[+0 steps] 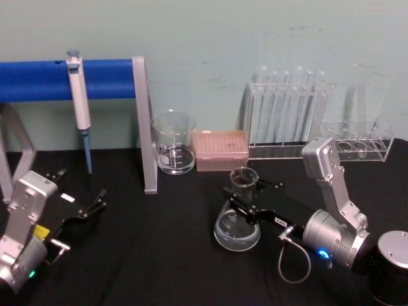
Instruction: Grasp the erlenmeyer flask with one hand, shake it three times, then place it back.
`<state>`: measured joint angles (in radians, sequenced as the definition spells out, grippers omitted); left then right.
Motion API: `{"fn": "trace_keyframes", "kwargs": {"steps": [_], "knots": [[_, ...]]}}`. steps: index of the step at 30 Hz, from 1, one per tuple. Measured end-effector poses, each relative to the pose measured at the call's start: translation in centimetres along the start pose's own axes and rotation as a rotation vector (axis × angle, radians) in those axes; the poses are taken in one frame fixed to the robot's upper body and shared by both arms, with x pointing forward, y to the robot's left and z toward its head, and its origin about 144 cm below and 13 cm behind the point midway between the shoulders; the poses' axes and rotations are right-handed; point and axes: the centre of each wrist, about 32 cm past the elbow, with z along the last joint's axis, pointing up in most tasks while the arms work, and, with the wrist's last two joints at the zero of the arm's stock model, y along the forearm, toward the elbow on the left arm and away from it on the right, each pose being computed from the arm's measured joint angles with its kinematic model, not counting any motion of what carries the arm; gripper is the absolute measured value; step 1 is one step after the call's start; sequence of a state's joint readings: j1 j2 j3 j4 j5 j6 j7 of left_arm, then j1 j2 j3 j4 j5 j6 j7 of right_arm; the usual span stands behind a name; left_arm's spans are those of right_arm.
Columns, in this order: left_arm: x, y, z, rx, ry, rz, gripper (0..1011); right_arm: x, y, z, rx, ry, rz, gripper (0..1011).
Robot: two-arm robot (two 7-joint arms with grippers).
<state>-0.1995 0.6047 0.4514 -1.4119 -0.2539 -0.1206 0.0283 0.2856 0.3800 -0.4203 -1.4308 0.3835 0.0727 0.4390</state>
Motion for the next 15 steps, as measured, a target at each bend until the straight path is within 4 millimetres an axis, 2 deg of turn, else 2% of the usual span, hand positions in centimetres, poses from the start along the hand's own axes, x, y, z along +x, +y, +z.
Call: {"fn": "trace_keyframes", "kwargs": {"steps": [15], "knots": [[0.00,0.00,0.00,0.000,0.000,0.000,1001,-0.10,0.01,-0.88,-0.027,0.017,-0.003,451]]}}
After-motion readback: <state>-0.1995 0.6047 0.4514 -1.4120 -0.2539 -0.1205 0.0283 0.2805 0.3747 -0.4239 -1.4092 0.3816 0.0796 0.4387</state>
